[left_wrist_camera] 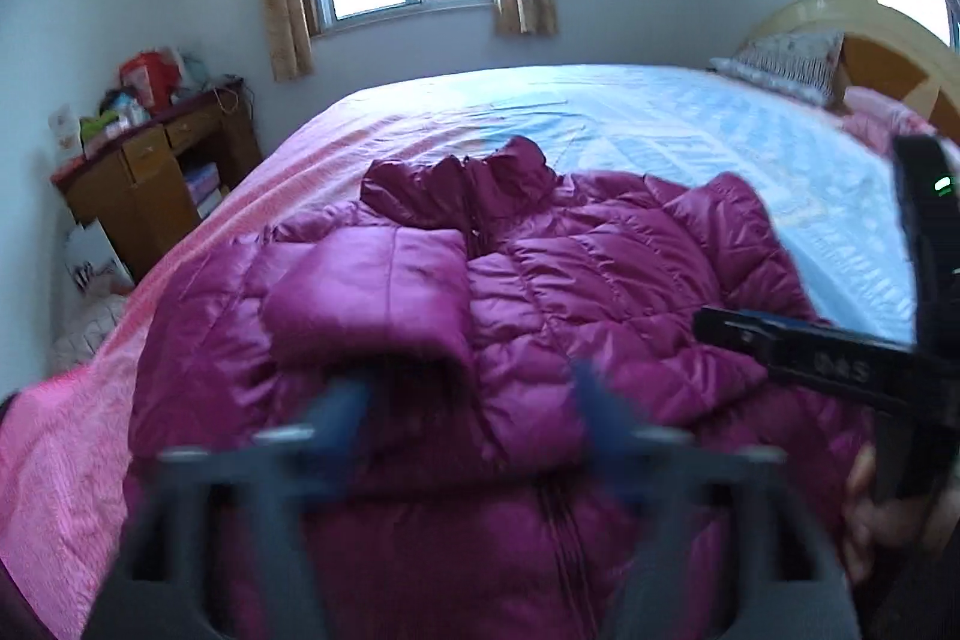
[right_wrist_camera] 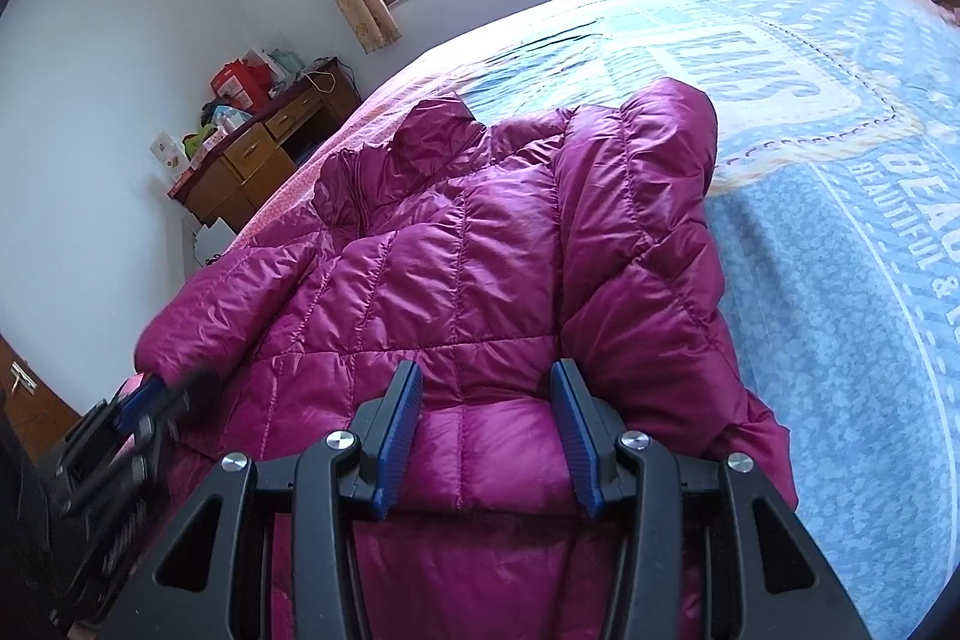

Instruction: Fold large clothes

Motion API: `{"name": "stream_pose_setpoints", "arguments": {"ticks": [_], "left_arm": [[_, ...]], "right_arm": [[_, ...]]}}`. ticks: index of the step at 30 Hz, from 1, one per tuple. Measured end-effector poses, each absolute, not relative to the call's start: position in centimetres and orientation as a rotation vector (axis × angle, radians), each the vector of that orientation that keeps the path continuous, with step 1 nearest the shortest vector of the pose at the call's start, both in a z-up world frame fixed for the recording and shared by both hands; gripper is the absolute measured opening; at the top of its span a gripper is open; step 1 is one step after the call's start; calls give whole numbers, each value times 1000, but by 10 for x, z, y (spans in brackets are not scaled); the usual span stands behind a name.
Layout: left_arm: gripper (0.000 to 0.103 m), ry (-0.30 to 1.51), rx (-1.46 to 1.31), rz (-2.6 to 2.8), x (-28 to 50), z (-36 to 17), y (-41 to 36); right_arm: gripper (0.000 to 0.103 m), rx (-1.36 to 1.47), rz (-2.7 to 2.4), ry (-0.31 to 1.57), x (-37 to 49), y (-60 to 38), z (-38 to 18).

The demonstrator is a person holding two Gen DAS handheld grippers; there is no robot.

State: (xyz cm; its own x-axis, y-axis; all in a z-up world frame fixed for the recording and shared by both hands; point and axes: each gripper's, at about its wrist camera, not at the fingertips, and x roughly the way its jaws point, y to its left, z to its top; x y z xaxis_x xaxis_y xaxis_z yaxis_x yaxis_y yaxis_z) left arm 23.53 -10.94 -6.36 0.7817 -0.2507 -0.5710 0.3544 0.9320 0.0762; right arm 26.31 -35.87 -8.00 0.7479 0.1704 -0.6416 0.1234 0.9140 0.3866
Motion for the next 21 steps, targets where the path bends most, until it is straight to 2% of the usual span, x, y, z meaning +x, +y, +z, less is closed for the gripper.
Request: {"name": "stream_pose_setpoints", "arguments": {"ticks": [1,8,12,15,16,18,21], "left_arm": [[95,569,149,-327,228,-60,-97],[95,601,-4,-112,235,-64,-17],[95,620,-57,43,243,-79,20],[95,705,-93,91,251,-104,32],[95,763,-147,85,255,-113,37],[95,749,-179,91,252,-111,40],[95,741,-181,99,245,-110,35]], "right_arm": [[47,425,26,731,263,-359,-80],[47,423,19,742,264,-357,-80],[47,304,-82,809,269,-333,-65],[47,338,54,712,263,-299,-34],[50,325,83,700,265,-286,-27],[73,243,168,698,274,-245,-12],[76,77,238,711,291,-192,-8]]}}
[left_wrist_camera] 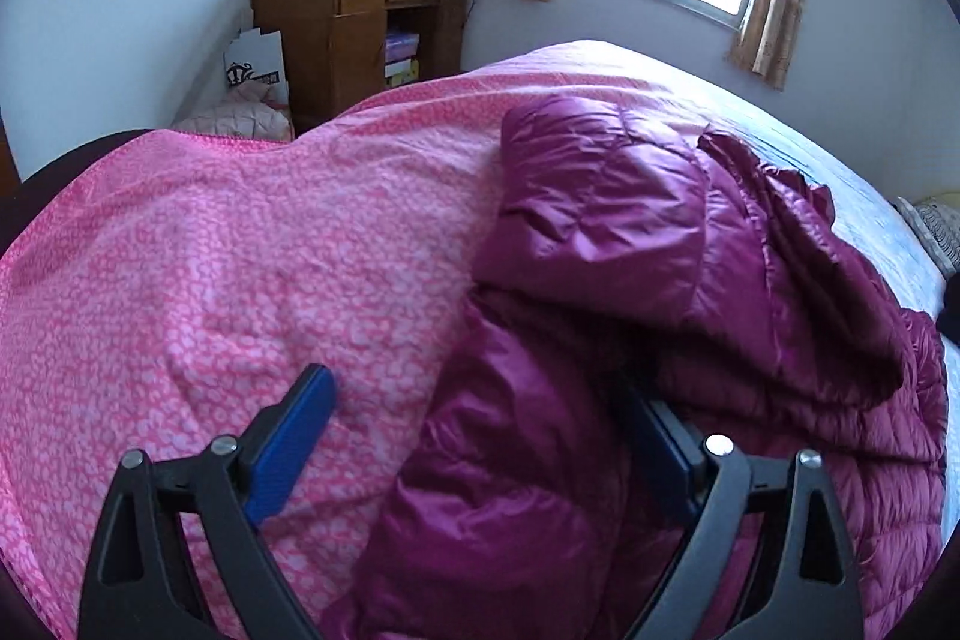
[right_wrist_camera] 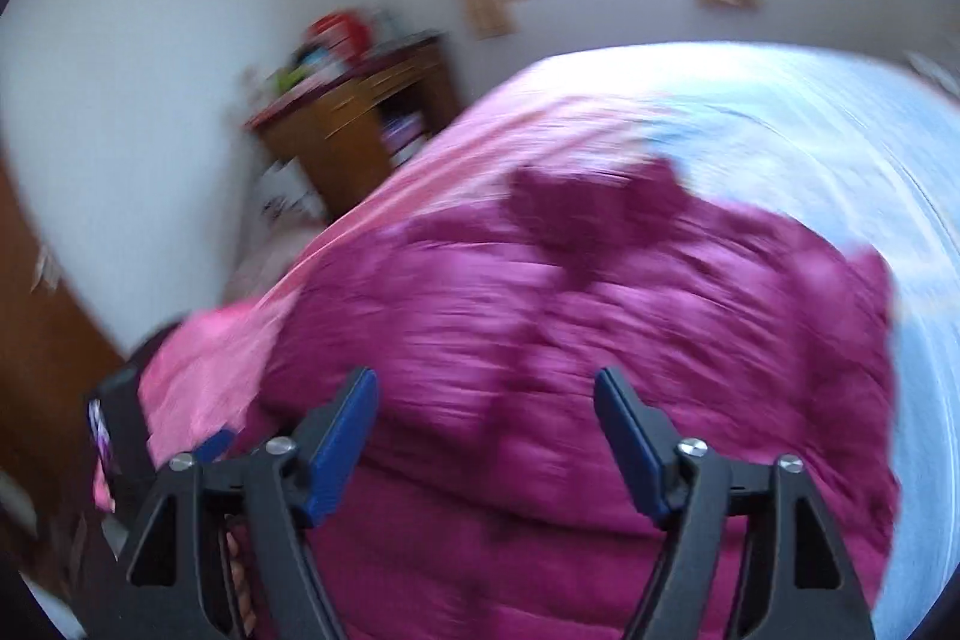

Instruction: Fold large clothes

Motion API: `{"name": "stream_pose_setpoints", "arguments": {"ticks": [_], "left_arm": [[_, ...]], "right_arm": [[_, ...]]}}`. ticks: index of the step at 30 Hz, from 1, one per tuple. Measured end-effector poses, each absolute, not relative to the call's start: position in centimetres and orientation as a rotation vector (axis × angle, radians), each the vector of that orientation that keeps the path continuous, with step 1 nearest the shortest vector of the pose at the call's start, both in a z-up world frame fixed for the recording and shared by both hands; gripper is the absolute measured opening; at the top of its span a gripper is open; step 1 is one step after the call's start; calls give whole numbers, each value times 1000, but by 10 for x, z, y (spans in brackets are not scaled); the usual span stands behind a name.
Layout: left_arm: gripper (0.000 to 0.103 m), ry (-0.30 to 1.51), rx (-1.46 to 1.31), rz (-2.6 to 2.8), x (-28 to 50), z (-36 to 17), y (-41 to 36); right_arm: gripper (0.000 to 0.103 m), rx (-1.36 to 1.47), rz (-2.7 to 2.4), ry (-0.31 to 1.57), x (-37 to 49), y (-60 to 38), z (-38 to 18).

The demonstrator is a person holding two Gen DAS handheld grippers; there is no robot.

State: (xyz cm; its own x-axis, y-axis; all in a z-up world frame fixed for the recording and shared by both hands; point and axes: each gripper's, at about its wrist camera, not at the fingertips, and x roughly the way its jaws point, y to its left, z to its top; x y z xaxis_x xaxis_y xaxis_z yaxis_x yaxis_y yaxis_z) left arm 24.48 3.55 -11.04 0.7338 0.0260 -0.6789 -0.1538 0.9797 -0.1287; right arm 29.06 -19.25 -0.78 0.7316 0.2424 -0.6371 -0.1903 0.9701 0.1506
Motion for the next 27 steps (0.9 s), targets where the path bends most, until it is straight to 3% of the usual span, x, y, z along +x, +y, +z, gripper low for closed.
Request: {"name": "stream_pose_setpoints", "arguments": {"ticks": [6,7,8,9,12,18,23,27], "left_arm": [[96,738,-183,98,240,-110,30],[97,739,-181,97,240,-110,30],[98,739,-179,94,239,-110,29],[98,739,-180,93,239,-111,30],[101,742,-182,85,243,-111,31],[101,747,-171,91,250,-113,32],[102,749,-168,94,255,-114,29],[102,750,-166,95,256,-115,30]], "right_arm": [[74,-199,207,825,333,-131,-42],[69,-204,191,838,338,-131,-46],[48,-195,182,851,343,-134,-49],[40,-168,169,858,343,-140,-49],[31,-18,166,799,337,-170,-34],[29,336,131,645,321,-264,-21],[35,523,34,823,336,-318,-76],[36,635,24,786,315,-341,-78]]}}
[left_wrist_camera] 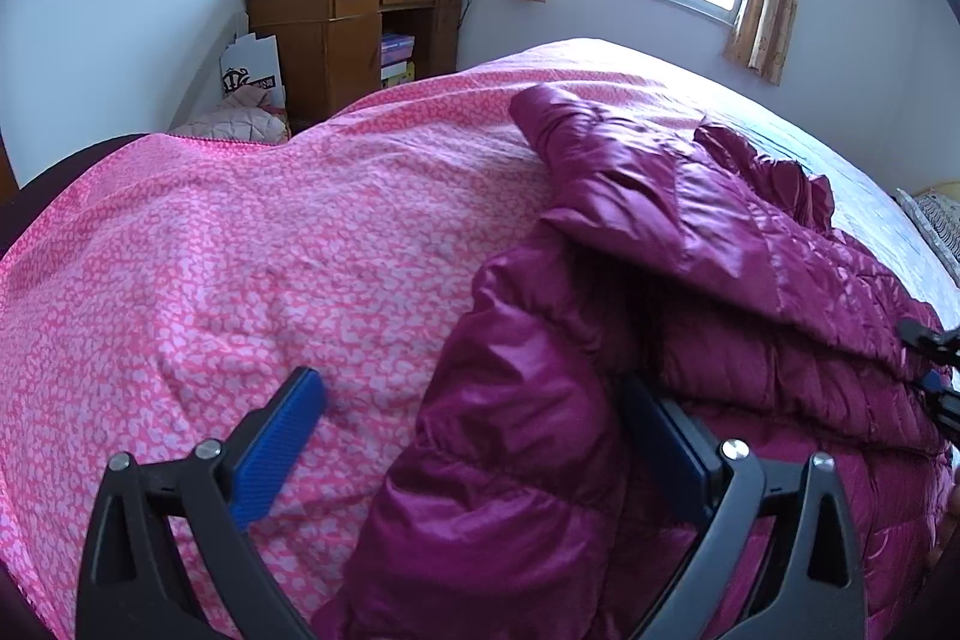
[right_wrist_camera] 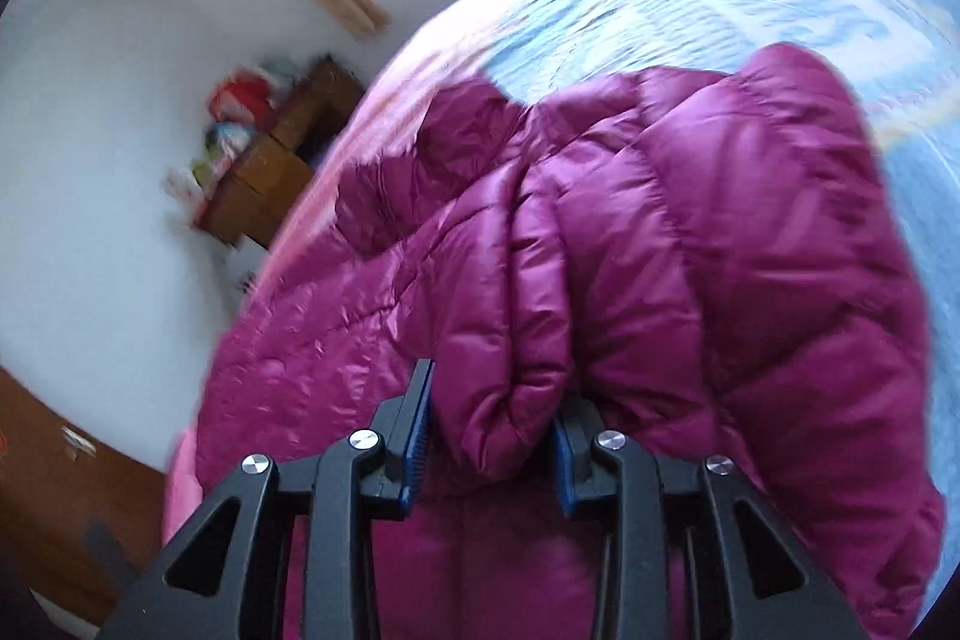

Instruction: Fold large clothes

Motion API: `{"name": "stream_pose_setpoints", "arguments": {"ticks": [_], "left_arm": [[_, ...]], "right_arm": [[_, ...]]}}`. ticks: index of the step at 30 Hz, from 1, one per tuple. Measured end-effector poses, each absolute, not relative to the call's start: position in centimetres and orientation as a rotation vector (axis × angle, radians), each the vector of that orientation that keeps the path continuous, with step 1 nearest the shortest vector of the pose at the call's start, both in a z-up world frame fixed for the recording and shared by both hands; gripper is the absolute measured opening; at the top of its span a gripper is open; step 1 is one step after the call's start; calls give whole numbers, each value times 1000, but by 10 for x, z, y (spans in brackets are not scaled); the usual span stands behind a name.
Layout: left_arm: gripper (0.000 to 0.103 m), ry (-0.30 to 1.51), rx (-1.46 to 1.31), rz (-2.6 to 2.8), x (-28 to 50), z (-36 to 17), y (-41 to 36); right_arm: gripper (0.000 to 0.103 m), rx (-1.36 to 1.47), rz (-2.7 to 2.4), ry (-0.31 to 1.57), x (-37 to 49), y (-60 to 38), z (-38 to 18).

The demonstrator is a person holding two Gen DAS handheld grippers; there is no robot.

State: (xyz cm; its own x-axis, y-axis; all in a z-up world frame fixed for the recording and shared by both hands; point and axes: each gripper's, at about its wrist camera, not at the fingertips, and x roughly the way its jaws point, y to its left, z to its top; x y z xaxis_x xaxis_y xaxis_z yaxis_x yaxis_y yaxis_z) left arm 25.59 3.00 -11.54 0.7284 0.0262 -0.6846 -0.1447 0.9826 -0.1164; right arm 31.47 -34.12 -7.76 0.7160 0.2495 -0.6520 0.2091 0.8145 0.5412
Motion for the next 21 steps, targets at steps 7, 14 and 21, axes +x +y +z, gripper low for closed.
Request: {"name": "stream_pose_setpoints", "arguments": {"ticks": [7,14,21], "left_arm": [[103,753,-154,102,260,-118,26],[102,738,-180,79,253,-111,30],[103,647,-157,53,269,-64,16]], "right_arm": [[36,247,-89,656,307,-294,-29],[37,176,-49,801,349,-267,-76],[50,194,7,787,346,-268,-87]]}}
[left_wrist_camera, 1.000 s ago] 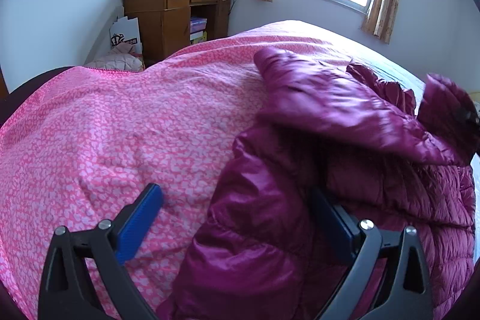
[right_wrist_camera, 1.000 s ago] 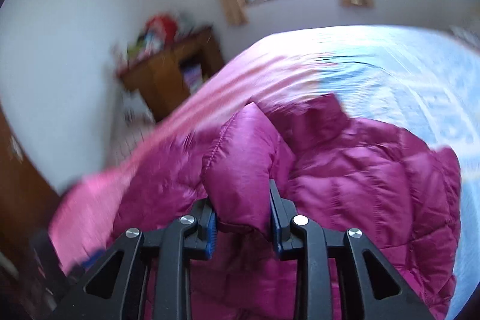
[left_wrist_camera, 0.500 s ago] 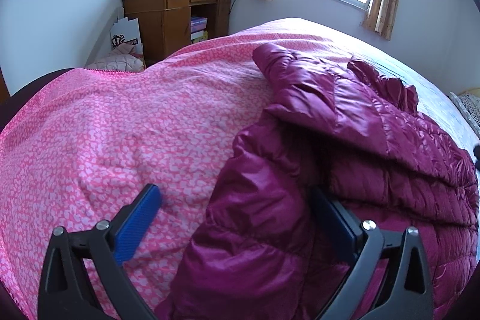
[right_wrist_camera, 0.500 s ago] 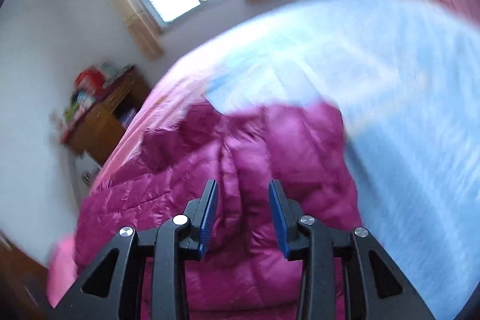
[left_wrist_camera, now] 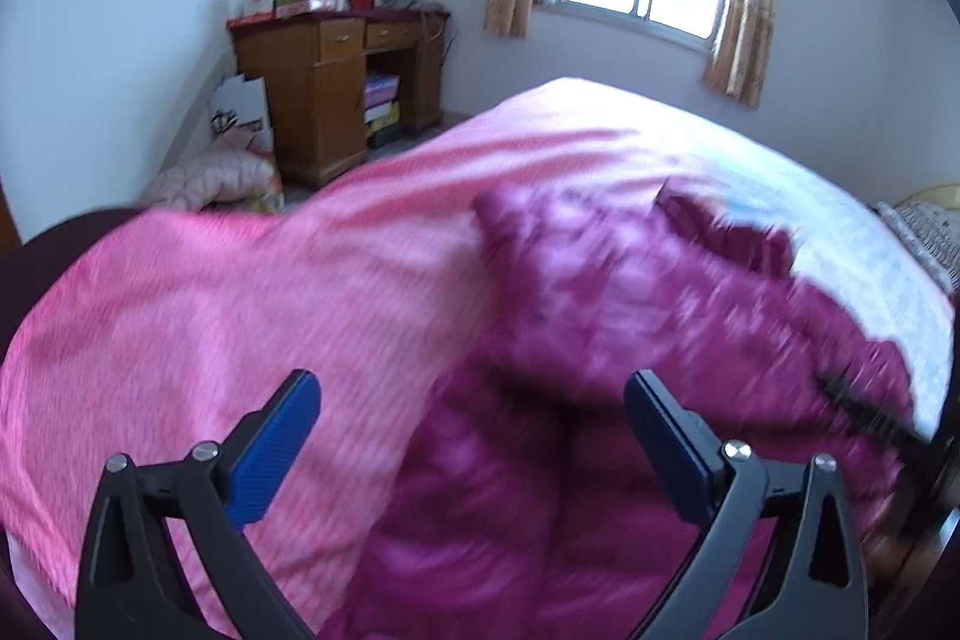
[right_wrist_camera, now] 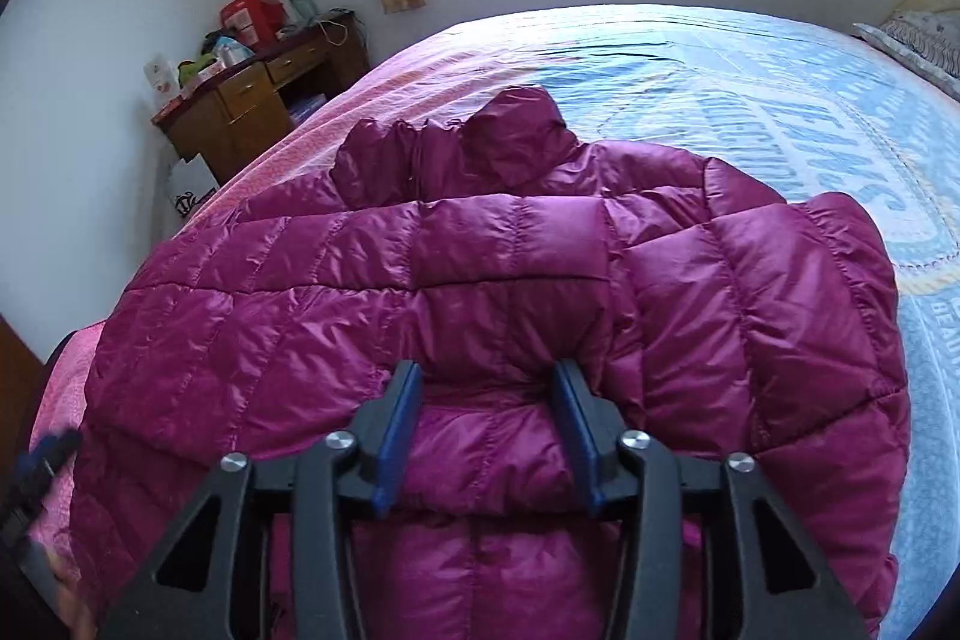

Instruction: Fold large clothes

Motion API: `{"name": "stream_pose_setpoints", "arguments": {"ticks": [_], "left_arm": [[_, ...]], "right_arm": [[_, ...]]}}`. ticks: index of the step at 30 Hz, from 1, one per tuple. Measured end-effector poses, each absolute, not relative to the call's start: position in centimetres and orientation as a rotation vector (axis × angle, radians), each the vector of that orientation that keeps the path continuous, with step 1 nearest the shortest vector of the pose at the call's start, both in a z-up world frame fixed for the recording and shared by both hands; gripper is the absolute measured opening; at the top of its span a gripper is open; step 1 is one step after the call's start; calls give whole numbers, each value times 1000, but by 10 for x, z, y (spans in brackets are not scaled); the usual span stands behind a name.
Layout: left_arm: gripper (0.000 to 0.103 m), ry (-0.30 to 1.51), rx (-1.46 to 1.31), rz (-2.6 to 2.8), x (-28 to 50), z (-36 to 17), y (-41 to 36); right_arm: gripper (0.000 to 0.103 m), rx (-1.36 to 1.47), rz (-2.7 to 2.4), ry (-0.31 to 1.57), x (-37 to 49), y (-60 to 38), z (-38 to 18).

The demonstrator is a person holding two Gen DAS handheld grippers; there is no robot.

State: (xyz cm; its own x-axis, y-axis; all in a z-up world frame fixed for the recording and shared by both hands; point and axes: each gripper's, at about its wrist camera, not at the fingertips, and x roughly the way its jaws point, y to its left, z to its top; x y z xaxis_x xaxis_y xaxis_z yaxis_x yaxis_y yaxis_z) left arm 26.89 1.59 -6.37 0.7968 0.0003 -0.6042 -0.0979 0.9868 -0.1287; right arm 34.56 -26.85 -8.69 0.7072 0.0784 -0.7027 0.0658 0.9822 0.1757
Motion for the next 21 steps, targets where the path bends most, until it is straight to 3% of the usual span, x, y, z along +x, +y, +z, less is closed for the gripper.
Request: {"name": "stream_pose_setpoints", "arguments": {"ticks": [4,8,12,21], "left_arm": [[103,667,-125,86,311,-59,-2],[103,779,-102,176,337,-93,1],[103,839,-168,176,338,-120,17],[103,852,-89,173,329,-116,34]], "right_arm": [[55,195,26,784,345,-269,-86],[57,208,39,788,344,-271,-87],[57,172,29,830,345,-265,-88],[57,48,-7,903,312,-235,-87]]}}
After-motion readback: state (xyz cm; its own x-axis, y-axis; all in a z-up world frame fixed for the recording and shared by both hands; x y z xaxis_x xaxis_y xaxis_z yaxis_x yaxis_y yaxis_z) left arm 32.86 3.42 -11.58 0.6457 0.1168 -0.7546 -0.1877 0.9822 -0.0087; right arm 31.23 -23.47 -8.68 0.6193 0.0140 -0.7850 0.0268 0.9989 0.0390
